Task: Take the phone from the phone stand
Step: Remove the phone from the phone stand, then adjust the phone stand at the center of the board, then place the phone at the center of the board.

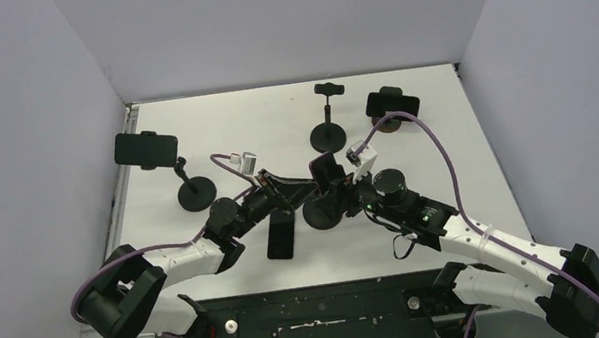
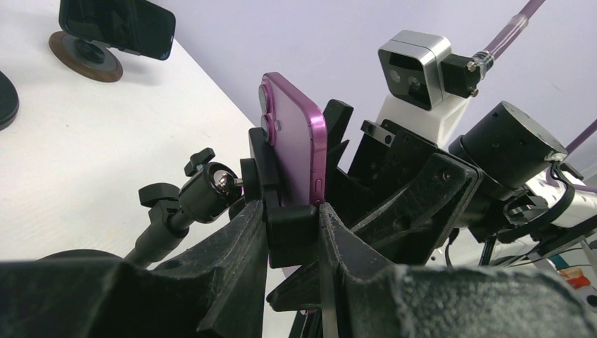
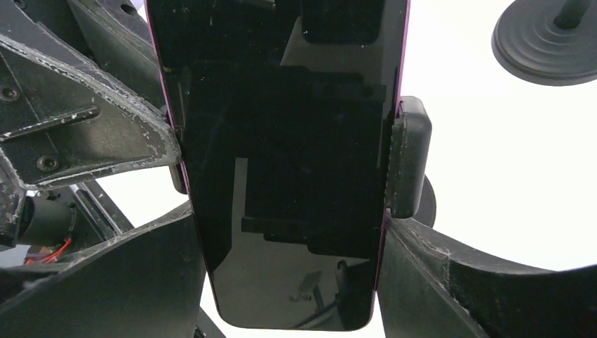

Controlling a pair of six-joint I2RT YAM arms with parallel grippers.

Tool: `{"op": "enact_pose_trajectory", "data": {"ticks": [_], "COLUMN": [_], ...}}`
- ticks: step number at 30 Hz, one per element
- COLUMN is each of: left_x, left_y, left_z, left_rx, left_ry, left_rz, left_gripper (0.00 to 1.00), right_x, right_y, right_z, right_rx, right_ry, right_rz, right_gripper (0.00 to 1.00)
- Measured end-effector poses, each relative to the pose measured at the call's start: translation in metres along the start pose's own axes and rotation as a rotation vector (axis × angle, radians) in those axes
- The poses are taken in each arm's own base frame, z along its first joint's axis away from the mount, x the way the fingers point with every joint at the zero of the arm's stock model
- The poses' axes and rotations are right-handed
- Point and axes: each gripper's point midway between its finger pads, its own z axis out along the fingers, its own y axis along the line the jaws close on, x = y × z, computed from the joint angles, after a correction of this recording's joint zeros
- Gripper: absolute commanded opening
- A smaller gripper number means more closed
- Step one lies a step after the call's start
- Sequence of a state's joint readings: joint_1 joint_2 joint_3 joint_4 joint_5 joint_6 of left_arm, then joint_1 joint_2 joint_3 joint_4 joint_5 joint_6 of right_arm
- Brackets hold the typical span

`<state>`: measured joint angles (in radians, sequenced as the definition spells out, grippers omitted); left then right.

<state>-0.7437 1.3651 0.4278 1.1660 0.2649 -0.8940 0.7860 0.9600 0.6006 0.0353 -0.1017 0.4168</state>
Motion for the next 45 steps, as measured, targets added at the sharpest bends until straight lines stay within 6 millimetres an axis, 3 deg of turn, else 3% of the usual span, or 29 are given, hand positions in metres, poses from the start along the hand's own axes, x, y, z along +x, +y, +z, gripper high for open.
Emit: {"op": "enact_pose_trajectory", "data": {"ticks": [13, 27, 38, 45], "left_x": [-0.001, -0.009, -0.015, -0.026], "left_y": [-0.001, 0.008, 0.015, 0.029], "left_z": [-0.001, 0.001, 0.017, 0.036], "left_rx": [0.031, 0.006, -0.049, -0.098], "left_ry": [-0.025, -0.044, -0.024, -0.062], "left_rz": [-0.031, -0.044, -0.031, -0.012], "left_gripper": [0.00, 0.00, 0.00, 0.00], "right_x": [0.000, 0.006, -0.014, 0.002], "right_y": [0.004, 0.021, 0.059, 0.058], "right_z": [0.000, -0.009, -0.038, -0.070], "right_rx": [-0.051, -0.165, -0.303, -0.273], "right_ry": [-0.003, 0.028, 0.067, 0.118], "right_rz": [0.048, 0.087, 0.028, 0.005], "right_gripper": [0.00, 0.00, 0.00, 0.00]}}
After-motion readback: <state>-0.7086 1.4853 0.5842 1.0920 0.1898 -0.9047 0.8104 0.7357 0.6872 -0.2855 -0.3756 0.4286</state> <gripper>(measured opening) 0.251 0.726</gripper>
